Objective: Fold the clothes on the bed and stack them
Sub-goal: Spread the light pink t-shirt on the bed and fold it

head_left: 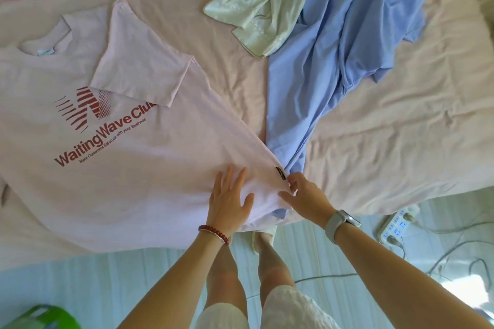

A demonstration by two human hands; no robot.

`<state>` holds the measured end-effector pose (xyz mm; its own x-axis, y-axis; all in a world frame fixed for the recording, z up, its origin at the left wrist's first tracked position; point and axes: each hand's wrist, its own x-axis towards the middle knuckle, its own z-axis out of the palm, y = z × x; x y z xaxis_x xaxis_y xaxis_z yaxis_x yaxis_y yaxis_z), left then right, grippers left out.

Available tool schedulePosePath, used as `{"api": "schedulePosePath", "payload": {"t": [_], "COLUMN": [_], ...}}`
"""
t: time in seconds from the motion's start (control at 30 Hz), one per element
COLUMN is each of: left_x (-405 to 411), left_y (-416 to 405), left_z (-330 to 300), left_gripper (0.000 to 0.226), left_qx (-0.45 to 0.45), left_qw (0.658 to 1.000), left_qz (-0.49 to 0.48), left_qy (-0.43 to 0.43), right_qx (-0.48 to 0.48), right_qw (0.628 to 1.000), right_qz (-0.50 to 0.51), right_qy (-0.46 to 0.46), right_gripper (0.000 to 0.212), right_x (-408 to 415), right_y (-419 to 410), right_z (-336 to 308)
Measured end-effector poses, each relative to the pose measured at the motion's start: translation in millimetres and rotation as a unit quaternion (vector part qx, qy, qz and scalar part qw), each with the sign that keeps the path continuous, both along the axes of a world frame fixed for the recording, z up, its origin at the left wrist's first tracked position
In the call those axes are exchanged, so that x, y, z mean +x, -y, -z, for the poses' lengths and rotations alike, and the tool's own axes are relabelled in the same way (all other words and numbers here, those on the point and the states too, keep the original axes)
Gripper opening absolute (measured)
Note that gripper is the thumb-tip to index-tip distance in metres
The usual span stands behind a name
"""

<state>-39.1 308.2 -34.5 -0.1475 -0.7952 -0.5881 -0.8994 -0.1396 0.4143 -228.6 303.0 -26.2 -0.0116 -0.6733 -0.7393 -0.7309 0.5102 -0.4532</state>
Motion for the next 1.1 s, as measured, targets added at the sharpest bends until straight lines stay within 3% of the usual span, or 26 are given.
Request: {"api": "schedulePosePath", "payload": {"t": [0.1, 0.2, 0.3, 0.43, 0.6, 0.67, 0.73, 0.83, 0.87, 0.93, 1.0, 1.03, 1.1], "left_x": [-3.2, -3.7, -3.8, -2.2, 5.0, 8.3, 13.1, 24.5, 30.1, 46.0, 71.9, 88.5, 128.1], "left_y": [3.8, 1.4, -5.8, -21.0, -30.4, -26.5, -22.5, -25.4, -28.8, -36.5, -42.2, -43.7, -45.7], "left_z": [3.3, 3.7, -2.0, -2.7, 14.2, 13.9, 9.1, 2.2, -0.3, -4.1, -7.1, -8.1, -9.5], "left_gripper": [0.061, 0.061, 0.063, 0.063, 0.061, 0.058, 0.051, 0.04, 0.037, 0.033, 0.031, 0.032, 0.04], "left_qx": [0.002, -0.036, -0.108, -0.176, 0.034, 0.078, 0.076, 0.046, 0.024, -0.021, -0.034, -0.032, -0.024], "left_qw": [1.0, 0.999, 0.994, 0.983, 0.99, 0.982, 0.986, 0.997, 0.998, 0.993, 0.966, 0.942, 0.875], "left_qz": [0.005, 0.005, 0.003, 0.013, 0.113, 0.158, 0.147, 0.047, 0.011, -0.092, -0.241, -0.323, -0.478], "left_qy": [0.004, 0.022, 0.026, 0.051, 0.075, 0.065, 0.03, -0.051, -0.062, -0.074, -0.084, -0.084, -0.078], "right_qx": [-0.029, -0.088, -0.139, -0.163, -0.045, -0.021, -0.099, -0.302, -0.315, -0.24, -0.1, -0.055, -0.065], "right_qw": [0.998, 0.979, 0.951, 0.947, 0.963, 0.966, 0.962, 0.908, 0.885, 0.869, 0.886, 0.89, 0.895], "right_qz": [0.059, 0.173, 0.26, 0.27, 0.256, 0.189, 0.072, -0.182, -0.268, -0.394, -0.415, -0.405, -0.372], "right_qy": [-0.005, 0.065, 0.096, 0.062, -0.077, -0.175, -0.245, -0.226, -0.212, -0.178, -0.179, -0.202, -0.237], "right_gripper": [0.014, 0.003, 0.02, 0.013, 0.008, 0.029, 0.051, 0.067, 0.069, 0.064, 0.054, 0.051, 0.046], "right_x": [-0.4, 5.4, 7.4, -10.3, -29.1, -21.1, -6.8, 29.5, 43.9, 68.5, 90.2, 101.9, 129.0], "right_y": [-12.8, -18.8, -20.8, -22.3, -16.0, -9.4, -5.8, -3.6, -4.1, -6.4, -7.9, -7.5, -6.5], "right_z": [5.0, 1.9, -7.1, -16.1, -10.5, -9.0, -9.8, -13.7, -15.0, -12.2, -3.0, -2.3, -5.7]}}
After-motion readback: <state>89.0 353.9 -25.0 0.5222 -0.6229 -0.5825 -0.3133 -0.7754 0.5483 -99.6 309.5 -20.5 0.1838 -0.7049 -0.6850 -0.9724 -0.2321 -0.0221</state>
